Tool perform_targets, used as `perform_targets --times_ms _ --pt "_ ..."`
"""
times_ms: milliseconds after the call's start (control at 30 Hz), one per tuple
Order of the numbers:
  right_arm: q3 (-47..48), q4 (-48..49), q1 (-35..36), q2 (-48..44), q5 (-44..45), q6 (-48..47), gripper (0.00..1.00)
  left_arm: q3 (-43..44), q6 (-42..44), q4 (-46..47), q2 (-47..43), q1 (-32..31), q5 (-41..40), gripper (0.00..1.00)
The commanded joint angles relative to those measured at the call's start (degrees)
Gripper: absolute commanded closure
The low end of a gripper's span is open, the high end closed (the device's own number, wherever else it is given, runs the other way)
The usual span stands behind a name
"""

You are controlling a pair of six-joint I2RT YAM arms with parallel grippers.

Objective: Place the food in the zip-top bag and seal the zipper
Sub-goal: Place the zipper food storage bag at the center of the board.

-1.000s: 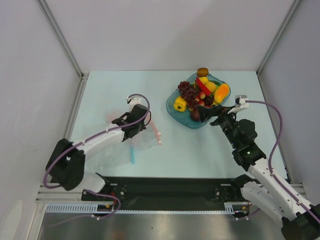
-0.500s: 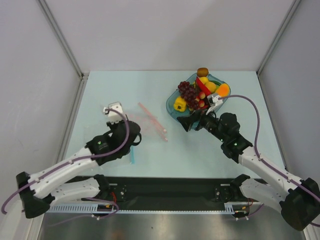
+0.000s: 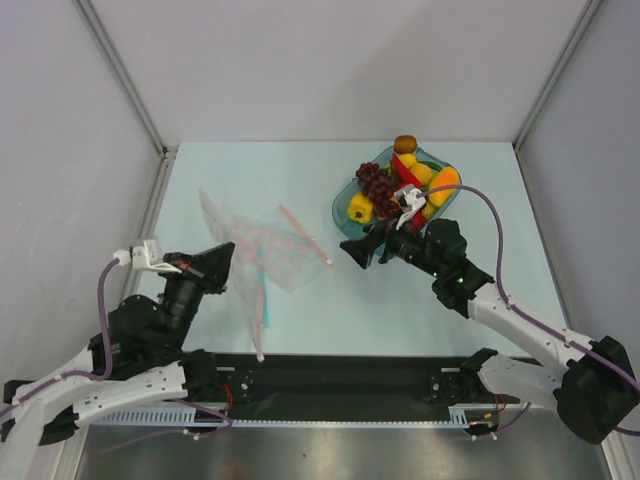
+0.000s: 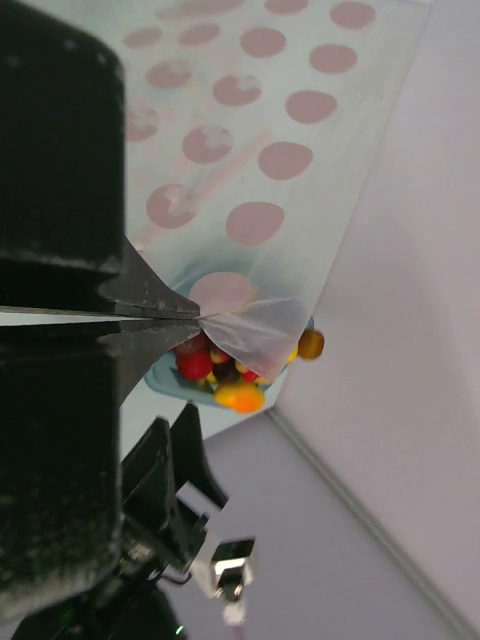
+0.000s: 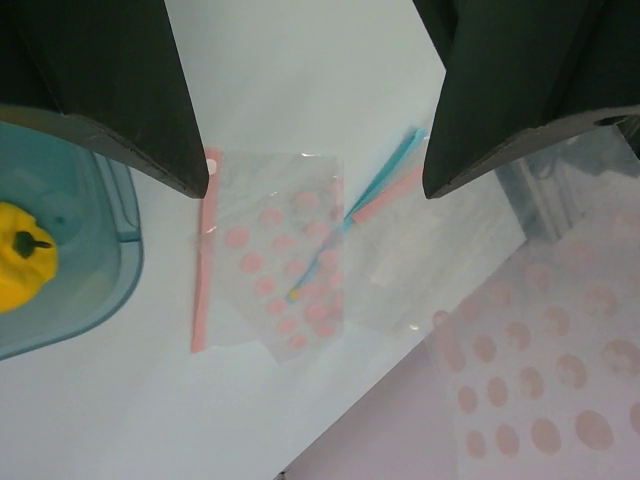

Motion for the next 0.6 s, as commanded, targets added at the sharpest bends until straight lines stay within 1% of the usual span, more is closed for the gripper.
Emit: perform_targets --times_ms 0,33,67,233,300,433,467,533,567 --pt "4.53 2.73 1.49 3.00 -7.54 -1.23 0.05 -3.33 6.89 10.70 -0.35 -1.27 10.81 1.00" --pt "5.06 2.38 2.02 3.97 -8.44 -1.40 0.05 -3.60 7.51 11.86 -0.17 -1.19 13.79 1.00" --pt "5.50 2.11 2.46 4.76 -9.66 -1.49 0.05 -3.78 8.64 12.91 0.00 -1.27 15.13 1.00" --pt "9.28 -2.18 5.53 8.72 -8.89 -4.73 0.07 -4.92 10.50 16.70 1.67 -1.27 17.77 1.00" --pt "9.37 -2.90 5.63 8.46 -6.61 -5.27 0.08 -5.36 11.64 20.19 2.37 -1.27 19.97 1.00" --pt "7.53 -3.25 5.71 4.69 1.12 -5.80 0.08 -3.43 11.47 22.59 7.20 -1.19 24.89 1.00" --pt "6.05 -2.99 5.45 2.68 4.27 -5.80 0.09 -2.99 11.12 23.46 9.56 -1.27 27.68 1.00" --pt "4.63 -1.85 5.28 0.38 7.27 -5.45 0.08 -1.50 11.29 24.96 12.03 -1.27 31.12 0.99" --pt "3.15 -1.41 4.75 -1.72 9.81 -4.92 0.08 -0.88 11.64 26.09 14.39 -1.27 34.62 1.00"
